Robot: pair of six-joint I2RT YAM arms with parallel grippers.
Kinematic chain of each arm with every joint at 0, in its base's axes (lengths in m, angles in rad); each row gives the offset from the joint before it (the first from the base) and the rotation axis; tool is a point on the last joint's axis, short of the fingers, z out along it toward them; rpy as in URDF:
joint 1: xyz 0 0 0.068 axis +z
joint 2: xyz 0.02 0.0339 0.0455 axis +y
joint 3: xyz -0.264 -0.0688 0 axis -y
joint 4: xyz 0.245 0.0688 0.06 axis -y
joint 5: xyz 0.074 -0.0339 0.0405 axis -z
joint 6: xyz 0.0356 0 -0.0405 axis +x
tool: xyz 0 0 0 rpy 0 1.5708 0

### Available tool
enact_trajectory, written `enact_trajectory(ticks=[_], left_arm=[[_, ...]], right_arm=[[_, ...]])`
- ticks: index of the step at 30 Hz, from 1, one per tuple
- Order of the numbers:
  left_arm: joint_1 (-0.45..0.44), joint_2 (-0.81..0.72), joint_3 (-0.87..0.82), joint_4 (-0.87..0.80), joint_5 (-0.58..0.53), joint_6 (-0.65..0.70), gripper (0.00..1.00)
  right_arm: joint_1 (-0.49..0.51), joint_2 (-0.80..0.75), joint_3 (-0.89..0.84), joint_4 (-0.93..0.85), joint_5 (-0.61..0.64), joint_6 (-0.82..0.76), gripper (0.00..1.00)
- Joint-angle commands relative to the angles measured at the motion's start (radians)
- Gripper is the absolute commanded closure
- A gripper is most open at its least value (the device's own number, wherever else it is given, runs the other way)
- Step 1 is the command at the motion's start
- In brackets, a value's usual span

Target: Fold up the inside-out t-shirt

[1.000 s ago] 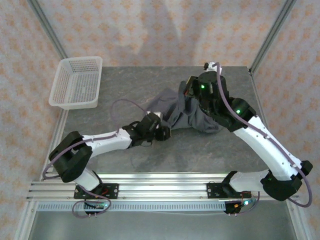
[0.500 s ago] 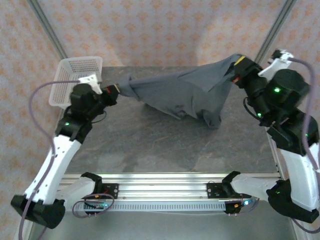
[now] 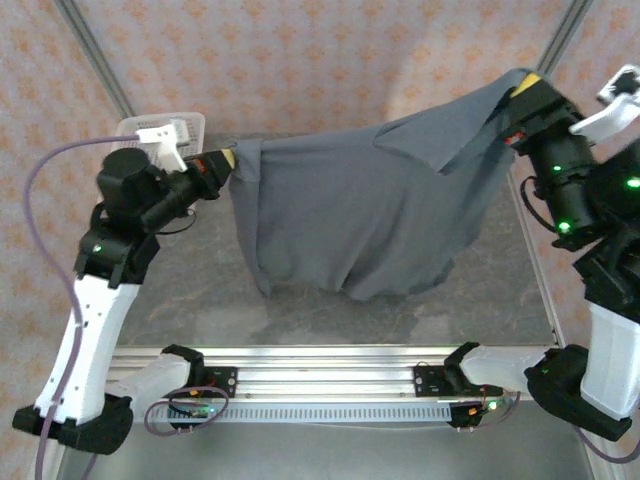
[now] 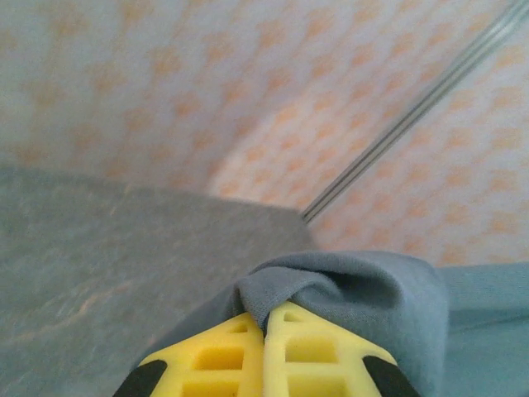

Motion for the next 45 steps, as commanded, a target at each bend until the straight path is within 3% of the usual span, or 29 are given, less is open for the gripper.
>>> enact_trajectory(ticks=[1, 5, 9, 11, 13, 15, 17, 22, 27, 33, 36, 38, 41, 45], left_arm=[[0.020, 0.096, -0.157, -0.060, -0.135, 0.020, 0.93], [0.093, 0.200, -0.304, -0.014, -0.237, 0.020, 0.85], [0.145, 0.249, -0.388, 0.018, -0.327, 0.025, 0.79], [0.151, 0.259, -0.403, 0.051, -0.269, 0.033, 0.79], [0.142, 0.274, -0.419, 0.144, -0.096, 0.025, 0.77], [0.078, 0.323, -0.398, 0.206, 0.052, 0.009, 0.73], [-0.028, 0.388, -0.332, 0.198, 0.074, 0.013, 0.70], [-0.278, 0.616, -0.153, 0.228, -0.027, 0.005, 0.58], [-0.436, 0.896, 0.146, 0.062, -0.235, 0.178, 0.47], [-0.443, 1.085, 0.333, -0.031, -0.254, 0.207, 0.47], [-0.448, 1.140, 0.375, -0.069, -0.197, 0.251, 0.47], [-0.451, 1.168, 0.386, -0.089, -0.226, 0.281, 0.49], [-0.437, 1.188, 0.396, -0.119, -0.347, 0.277, 0.72], [-0.337, 1.134, 0.327, -0.072, -0.386, 0.205, 0.80]], right_arm=[[-0.084, 0.012, -0.215, -0.042, 0.099, 0.010, 1.00], [-0.331, 0.013, -0.431, -0.094, -0.146, 0.103, 1.00], [-0.400, 0.065, -0.540, -0.129, -0.266, 0.081, 1.00], [-0.402, 0.079, -0.587, -0.097, -0.351, 0.069, 1.00], [-0.401, 0.092, -0.623, -0.063, -0.437, 0.060, 1.00], [-0.403, 0.097, -0.650, -0.049, -0.473, 0.046, 1.00], [-0.402, 0.085, -0.679, -0.049, -0.470, 0.047, 1.00], [-0.402, -0.037, -0.858, 0.001, -0.488, 0.085, 1.00], [-0.402, -0.116, -0.929, -0.024, -0.497, 0.098, 1.00], [-0.402, -0.133, -0.934, -0.030, -0.511, 0.111, 1.00], [-0.402, -0.131, -0.933, -0.021, -0.516, 0.114, 1.00], [-0.402, -0.129, -0.931, -0.022, -0.515, 0.115, 1.00], [-0.402, -0.133, -0.924, -0.028, -0.487, 0.132, 1.00], [-0.402, -0.165, -0.896, -0.065, -0.352, 0.166, 1.00]])
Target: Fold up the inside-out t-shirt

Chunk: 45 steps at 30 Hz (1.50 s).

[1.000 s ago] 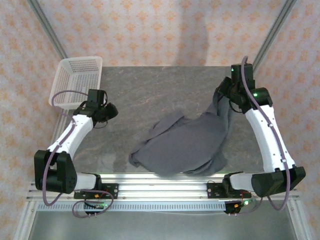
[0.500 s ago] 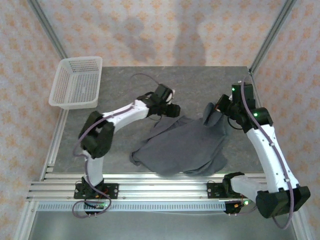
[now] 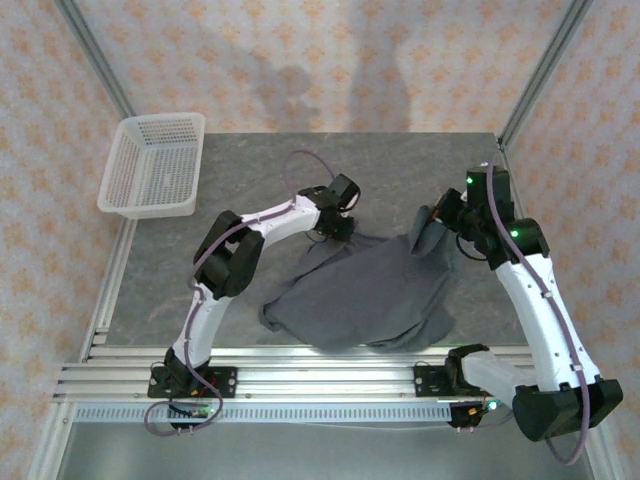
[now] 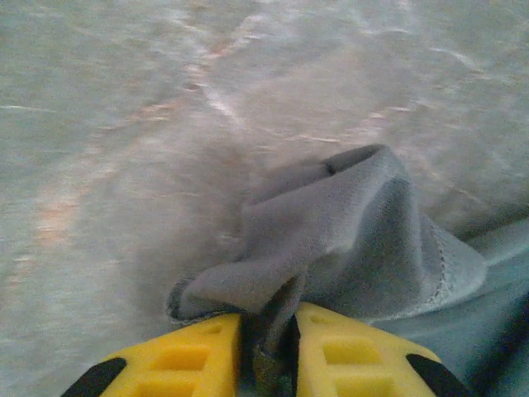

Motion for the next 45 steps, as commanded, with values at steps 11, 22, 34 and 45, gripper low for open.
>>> enact_trajectory(ticks=[11, 22, 34, 45], left_arm=[[0.298, -0.259, -0.281, 0.145, 0.133, -0.100, 0.59], [0.155, -0.323, -0.234, 0.020, -0.087, 0.082, 0.36], [0.120, -0.076, -0.115, -0.022, -0.415, 0.217, 0.35], [0.253, -0.064, -0.078, 0.011, -0.419, 0.172, 0.56]], right_arm=[[-0.004, 0.006, 0.086, -0.050, 0.009, 0.012, 1.00], [-0.005, 0.025, 0.081, -0.021, -0.097, 0.010, 1.00], [-0.005, 0.009, 0.075, -0.029, -0.086, 0.007, 1.00], [-0.005, -0.007, 0.084, -0.047, -0.073, 0.007, 1.00]])
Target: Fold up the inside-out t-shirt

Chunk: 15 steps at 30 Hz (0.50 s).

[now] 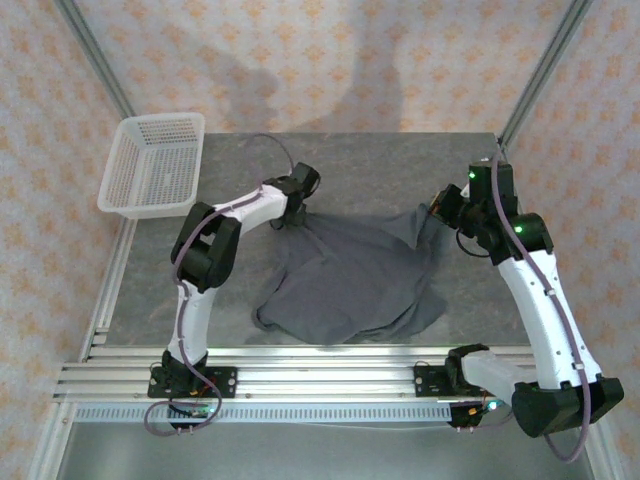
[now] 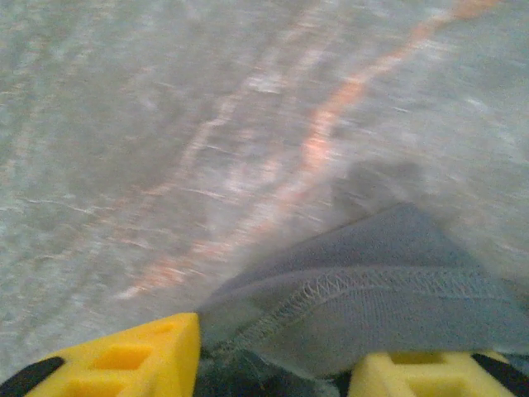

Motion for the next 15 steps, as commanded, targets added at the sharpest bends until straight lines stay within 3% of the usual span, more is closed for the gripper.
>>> enact_trajectory(ticks=[1, 9, 15], left_arm=[[0.069, 0.001, 0.042, -0.002, -0.004, -0.012, 0.57], [0.162, -0.028, 0.033, -0.026, 0.183, -0.036, 0.79], [0.204, -0.040, 0.015, -0.028, 0.234, -0.043, 0.94]], right_arm=[[-0.003, -0.032, 0.022, -0.011, 0.020, 0.000, 1.00], [-0.020, -0.041, 0.076, -0.101, 0.246, -0.031, 1.00], [-0.157, -0.001, 0.132, -0.134, 0.146, -0.050, 1.00]])
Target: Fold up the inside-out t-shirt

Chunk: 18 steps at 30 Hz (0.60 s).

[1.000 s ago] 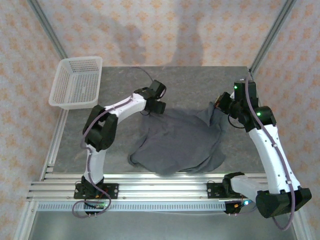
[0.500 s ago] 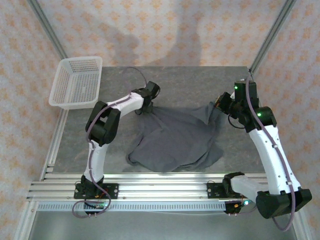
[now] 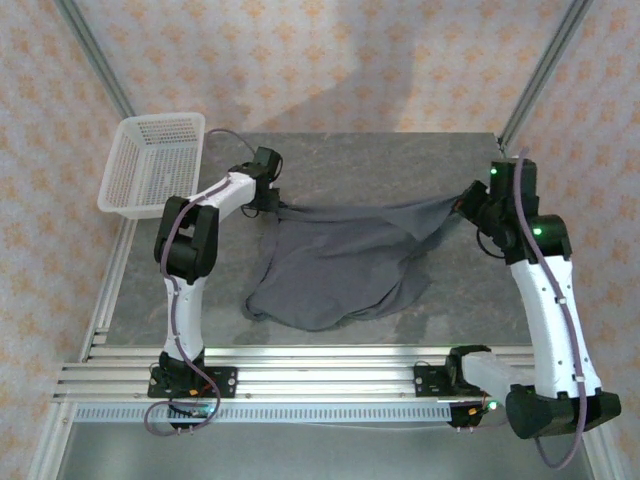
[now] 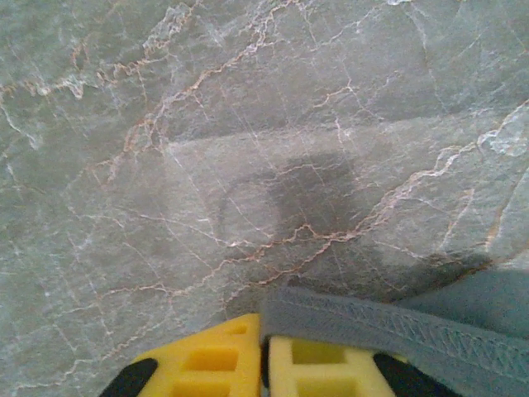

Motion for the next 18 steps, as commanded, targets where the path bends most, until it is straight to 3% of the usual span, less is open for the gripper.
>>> enact_trajectory(ticks=[1, 4, 8, 12, 15, 18], left_arm=[[0.022, -0.047, -0.013, -0.016, 0.053, -0.017, 0.97], [0.043, -0.065, -0.030, -0.002, 0.122, -0.045, 1.00], [0.088, -0.129, -0.098, 0.065, 0.300, -0.109, 1.00], [0.114, -0.238, -0.176, 0.182, 0.573, -0.180, 1.00], [0.122, -0.370, -0.202, 0.249, 0.680, -0.266, 1.00], [0.150, -0.512, -0.206, 0.295, 0.723, -0.366, 1.00]], right_arm=[[-0.034, 0.012, 0.037, -0.029, -0.005, -0.028, 1.00], [-0.036, 0.021, 0.034, -0.029, 0.002, -0.035, 1.00], [-0.049, 0.035, 0.059, -0.044, 0.005, -0.052, 1.00], [-0.050, 0.041, 0.090, -0.007, -0.124, -0.046, 1.00], [-0.050, 0.059, 0.185, 0.022, -0.222, 0.010, 1.00], [-0.050, 0.084, 0.355, 0.023, -0.218, 0.079, 1.00]])
